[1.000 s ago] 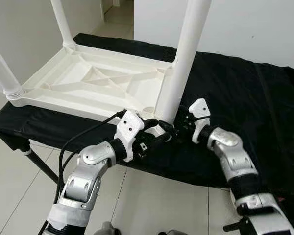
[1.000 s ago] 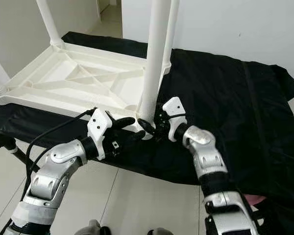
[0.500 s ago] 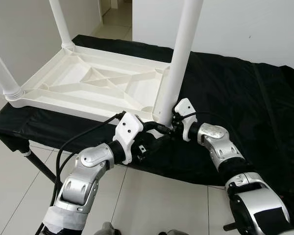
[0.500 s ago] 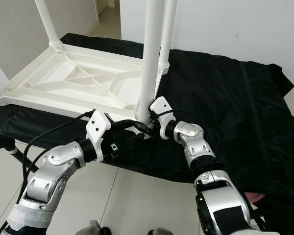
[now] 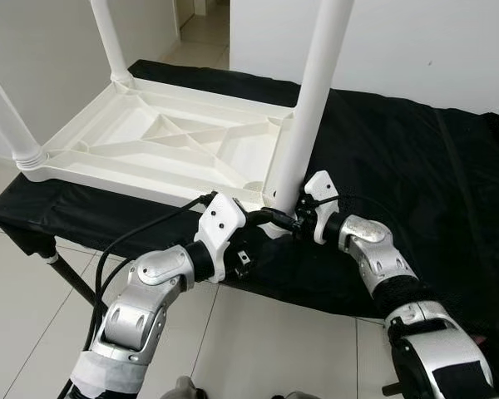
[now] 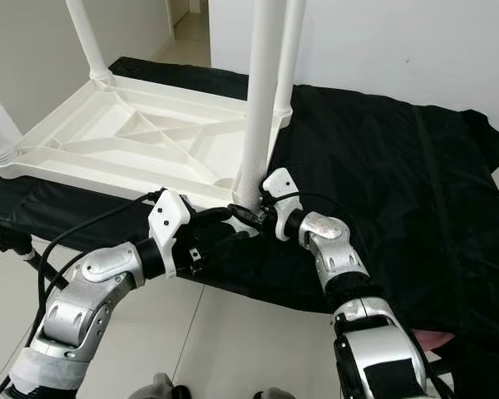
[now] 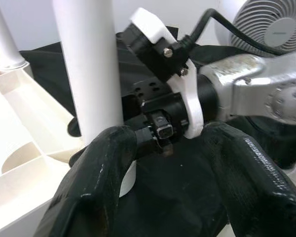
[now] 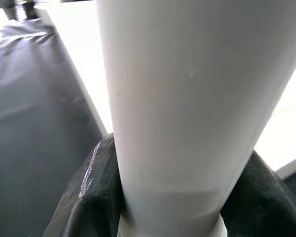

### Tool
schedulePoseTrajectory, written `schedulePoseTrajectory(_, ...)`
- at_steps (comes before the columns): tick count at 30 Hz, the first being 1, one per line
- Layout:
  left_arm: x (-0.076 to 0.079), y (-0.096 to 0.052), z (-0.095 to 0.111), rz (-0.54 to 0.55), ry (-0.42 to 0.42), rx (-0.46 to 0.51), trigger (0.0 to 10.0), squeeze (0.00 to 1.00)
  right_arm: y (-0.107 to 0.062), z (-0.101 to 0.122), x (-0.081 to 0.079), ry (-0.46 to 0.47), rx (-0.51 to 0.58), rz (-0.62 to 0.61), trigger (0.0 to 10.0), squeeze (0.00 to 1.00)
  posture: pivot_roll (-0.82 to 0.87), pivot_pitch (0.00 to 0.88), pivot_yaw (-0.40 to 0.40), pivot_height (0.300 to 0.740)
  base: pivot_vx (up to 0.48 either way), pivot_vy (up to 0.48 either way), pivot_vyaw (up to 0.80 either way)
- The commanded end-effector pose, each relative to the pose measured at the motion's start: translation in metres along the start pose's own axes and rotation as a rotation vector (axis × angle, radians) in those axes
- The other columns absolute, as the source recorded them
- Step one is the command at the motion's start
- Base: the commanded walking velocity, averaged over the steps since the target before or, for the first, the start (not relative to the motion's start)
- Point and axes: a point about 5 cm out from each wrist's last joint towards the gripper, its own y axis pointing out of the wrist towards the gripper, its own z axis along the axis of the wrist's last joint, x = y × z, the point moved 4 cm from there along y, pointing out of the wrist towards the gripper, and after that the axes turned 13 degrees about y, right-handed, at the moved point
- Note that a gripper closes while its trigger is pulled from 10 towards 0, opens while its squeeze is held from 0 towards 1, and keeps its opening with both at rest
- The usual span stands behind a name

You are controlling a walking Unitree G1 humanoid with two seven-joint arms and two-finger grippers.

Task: Building children table

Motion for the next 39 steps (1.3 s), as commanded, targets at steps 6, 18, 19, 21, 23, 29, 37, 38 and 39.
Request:
schedulePoseTrajectory(6,0.001,0.002,-0.002,0.008,-0.007,-0.01,10.0,0.0,-0.005,0.008,0.005,0.063,0.099,-0.273,10.0,0.0,-0.08,0.059,0.019,0.74,0.0,0.0,0.0)
schedulePoseTrajectory(18,-0.001,0.002,-0.001,0.025,-0.005,-0.009,10.0,0.0,-0.012,0.008,-0.012,0.143,0.207,-0.647,10.0,0.0,-0.07,0.053,-0.002,0.74,0.0,0.0,0.0)
schedulePoseTrajectory(19,-0.001,0.002,-0.001,0.028,-0.005,-0.009,10.0,0.0,-0.008,0.008,-0.019,0.142,0.212,-0.639,10.0,0.0,-0.07,0.051,-0.006,0.74,0.0,0.0,0.0)
schedulePoseTrajectory(21,-0.001,0.002,-0.001,0.028,-0.005,-0.009,10.0,0.0,-0.008,0.008,-0.019,0.142,0.212,-0.639,10.0,0.0,-0.07,0.051,-0.006,0.74,0.0,0.0,0.0)
schedulePoseTrajectory(23,-0.002,0.001,-0.002,0.037,-0.004,-0.012,10.0,0.0,-0.009,0.017,-0.02,0.145,0.253,-0.625,10.0,1.0,-0.07,0.053,-0.003,0.74,0.0,0.0,0.0)
schedulePoseTrajectory(29,-0.003,0.0,-0.001,0.041,-0.007,-0.01,10.0,0.0,-0.014,0.026,-0.015,0.151,0.266,-0.573,10.0,0.0,-0.04,0.057,-0.004,0.74,0.0,0.0,0.0)
schedulePoseTrajectory(37,-0.003,-0.001,-0.001,0.044,-0.001,-0.015,10.0,0.0,-0.016,0.028,-0.01,0.079,0.18,-0.348,10.0,0.0,-0.03,0.051,-0.013,0.74,0.0,0.0,0.0)
schedulePoseTrajectory(38,-0.003,-0.001,-0.001,0.047,-0.002,-0.015,10.0,0.0,-0.017,0.027,-0.006,0.053,0.16,-0.325,10.0,0.0,-0.03,0.051,-0.013,0.74,0.0,0.0,0.0)
schedulePoseTrajectory(39,-0.003,-0.001,-0.001,0.047,-0.002,-0.015,10.0,0.0,-0.017,0.027,-0.006,0.053,0.16,-0.325,10.0,0.0,-0.03,0.051,-0.013,0.74,0.0,0.0,0.0)
